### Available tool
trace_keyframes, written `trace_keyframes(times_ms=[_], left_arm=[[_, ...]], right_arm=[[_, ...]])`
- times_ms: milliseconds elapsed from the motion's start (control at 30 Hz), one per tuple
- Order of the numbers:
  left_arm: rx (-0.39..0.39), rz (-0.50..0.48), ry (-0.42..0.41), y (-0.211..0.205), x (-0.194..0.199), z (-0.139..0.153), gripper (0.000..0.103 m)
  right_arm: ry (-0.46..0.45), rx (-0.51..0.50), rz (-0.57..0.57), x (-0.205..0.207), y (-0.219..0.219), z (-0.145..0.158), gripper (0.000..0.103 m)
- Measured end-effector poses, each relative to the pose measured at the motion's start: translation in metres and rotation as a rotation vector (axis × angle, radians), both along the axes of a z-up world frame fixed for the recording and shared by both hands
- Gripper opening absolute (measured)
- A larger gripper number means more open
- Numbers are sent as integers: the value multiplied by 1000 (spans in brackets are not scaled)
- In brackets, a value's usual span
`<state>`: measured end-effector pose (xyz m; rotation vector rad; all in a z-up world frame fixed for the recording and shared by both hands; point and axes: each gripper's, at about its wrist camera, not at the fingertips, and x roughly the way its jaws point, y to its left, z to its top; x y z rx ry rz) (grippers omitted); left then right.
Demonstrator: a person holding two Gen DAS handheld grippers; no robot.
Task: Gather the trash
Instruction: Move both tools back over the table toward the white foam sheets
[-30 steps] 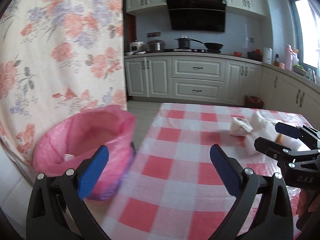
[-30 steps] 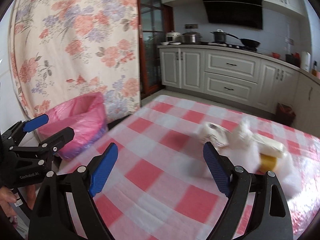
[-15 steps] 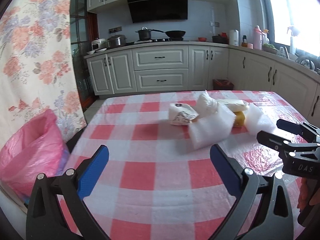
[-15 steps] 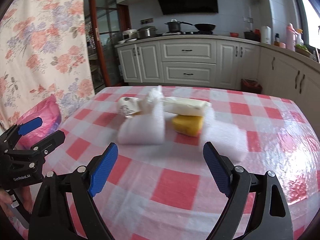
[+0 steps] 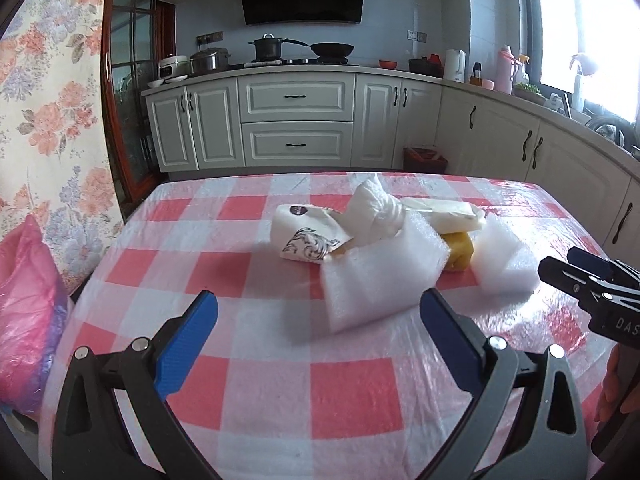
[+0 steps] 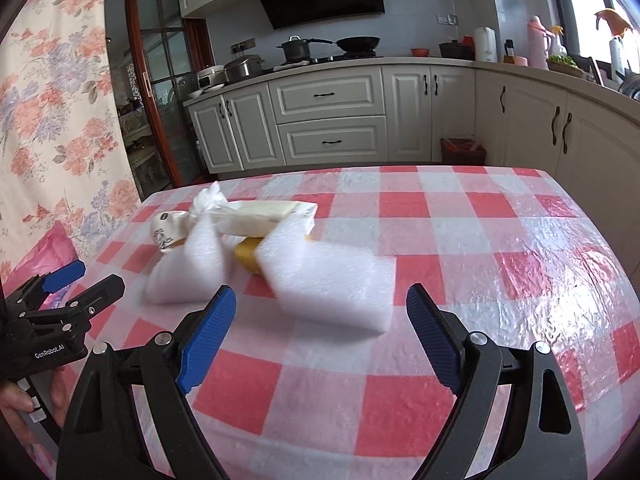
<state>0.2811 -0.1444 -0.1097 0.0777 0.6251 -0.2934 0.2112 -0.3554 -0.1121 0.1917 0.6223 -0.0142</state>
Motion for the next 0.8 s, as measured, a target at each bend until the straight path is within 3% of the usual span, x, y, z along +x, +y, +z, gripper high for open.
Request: trace_keyframes(times_ms=[567, 800], left_arm=[[4, 3, 17, -35, 55, -11, 98], [30, 35, 7, -33, 73, -9, 98]], right_arm=[[-9, 48, -30, 61, -47, 3, 82], [35, 54, -44, 82, -57, -4, 82]])
